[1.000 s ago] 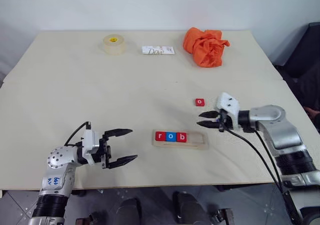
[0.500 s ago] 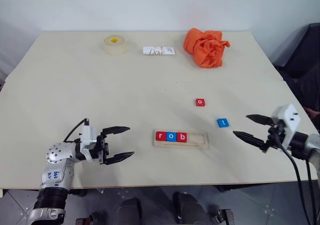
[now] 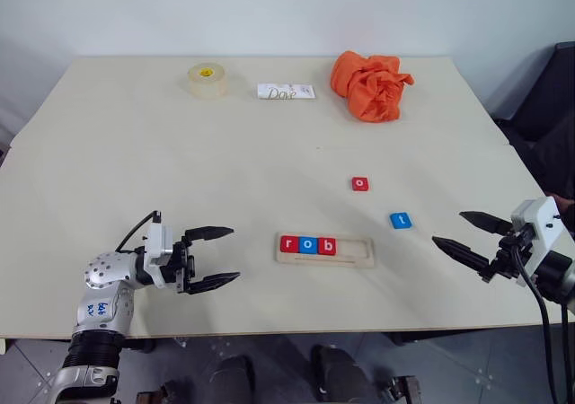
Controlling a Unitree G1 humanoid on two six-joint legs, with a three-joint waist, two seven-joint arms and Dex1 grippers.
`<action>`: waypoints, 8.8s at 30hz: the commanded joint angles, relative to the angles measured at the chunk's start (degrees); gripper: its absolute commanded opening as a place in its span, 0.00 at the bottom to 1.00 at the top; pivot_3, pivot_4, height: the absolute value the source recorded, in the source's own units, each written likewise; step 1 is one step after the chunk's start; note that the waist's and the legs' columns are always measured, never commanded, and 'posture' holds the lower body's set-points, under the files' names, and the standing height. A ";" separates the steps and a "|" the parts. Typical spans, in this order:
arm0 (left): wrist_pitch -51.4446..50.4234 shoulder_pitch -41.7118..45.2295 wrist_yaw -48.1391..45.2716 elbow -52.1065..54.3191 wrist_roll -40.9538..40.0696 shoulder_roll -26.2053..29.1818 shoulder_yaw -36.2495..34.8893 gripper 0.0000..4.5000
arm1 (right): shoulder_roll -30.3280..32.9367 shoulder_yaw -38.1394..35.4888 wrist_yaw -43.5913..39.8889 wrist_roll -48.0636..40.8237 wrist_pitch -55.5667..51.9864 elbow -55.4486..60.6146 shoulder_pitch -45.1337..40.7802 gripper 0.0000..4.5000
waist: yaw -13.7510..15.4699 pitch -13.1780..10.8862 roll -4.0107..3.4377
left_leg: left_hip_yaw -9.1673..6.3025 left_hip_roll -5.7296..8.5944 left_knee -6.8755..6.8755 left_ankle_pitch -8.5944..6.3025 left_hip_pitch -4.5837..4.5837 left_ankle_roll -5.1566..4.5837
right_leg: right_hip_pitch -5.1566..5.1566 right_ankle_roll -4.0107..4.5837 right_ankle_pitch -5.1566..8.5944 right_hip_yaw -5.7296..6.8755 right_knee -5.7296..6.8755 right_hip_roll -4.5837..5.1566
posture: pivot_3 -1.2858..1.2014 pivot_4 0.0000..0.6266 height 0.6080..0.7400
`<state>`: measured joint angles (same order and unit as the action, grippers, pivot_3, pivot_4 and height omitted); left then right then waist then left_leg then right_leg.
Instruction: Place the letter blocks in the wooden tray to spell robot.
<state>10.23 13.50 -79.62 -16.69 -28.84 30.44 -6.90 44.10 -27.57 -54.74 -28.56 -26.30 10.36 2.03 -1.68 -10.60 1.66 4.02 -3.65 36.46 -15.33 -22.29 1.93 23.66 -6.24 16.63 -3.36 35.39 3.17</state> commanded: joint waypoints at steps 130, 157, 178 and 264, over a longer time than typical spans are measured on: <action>0.68 -8.71 8.08 11.77 -0.46 -2.16 -0.24 1.00 | 5.93 34.39 -13.73 21.15 14.45 -21.39 -25.60 0.85 | -1.52 0.02 0.05 | 0.01 -0.10 0.07 -0.03 0.10 -0.01 | -0.07 0.07 0.08 -0.05 0.02 -0.06 | 0.52 0.24 1.00; 1.34 -6.72 7.37 10.19 -0.18 -2.66 0.39 1.00 | 3.39 46.29 -11.29 19.49 -14.79 2.36 -35.66 0.32 | -1.05 -0.03 -0.03 | -0.08 -0.03 0.50 -0.18 -0.23 0.05 | 0.10 0.24 0.16 0.03 0.13 0.20 | 0.52 0.24 1.00; 1.48 -10.72 9.45 13.77 -0.46 -2.45 -0.59 1.00 | 0.02 50.78 -12.63 23.89 -9.03 -3.29 -38.50 0.32 | -1.38 -0.03 -0.03 | -0.05 -0.06 0.51 -0.24 -0.22 0.00 | 0.08 0.22 0.15 0.09 0.11 0.15 | 0.52 0.24 1.00; 2.26 -5.81 9.16 8.80 0.75 -3.56 0.70 1.00 | 1.10 41.93 -7.50 19.63 -11.59 0.19 -33.96 0.17 | -1.34 -0.01 0.00 | -0.05 -0.05 0.43 -0.30 -0.23 0.02 | 0.06 0.23 0.16 0.11 -0.02 0.21 | 0.52 0.24 1.00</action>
<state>11.76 8.19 -70.67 -9.57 -27.88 27.06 -6.10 44.95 15.09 -62.74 -9.08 -38.74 10.24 -32.16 -3.02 -10.62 1.67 3.97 -3.70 36.89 -15.63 -22.52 1.95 23.72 -6.02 16.79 -3.26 35.37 3.38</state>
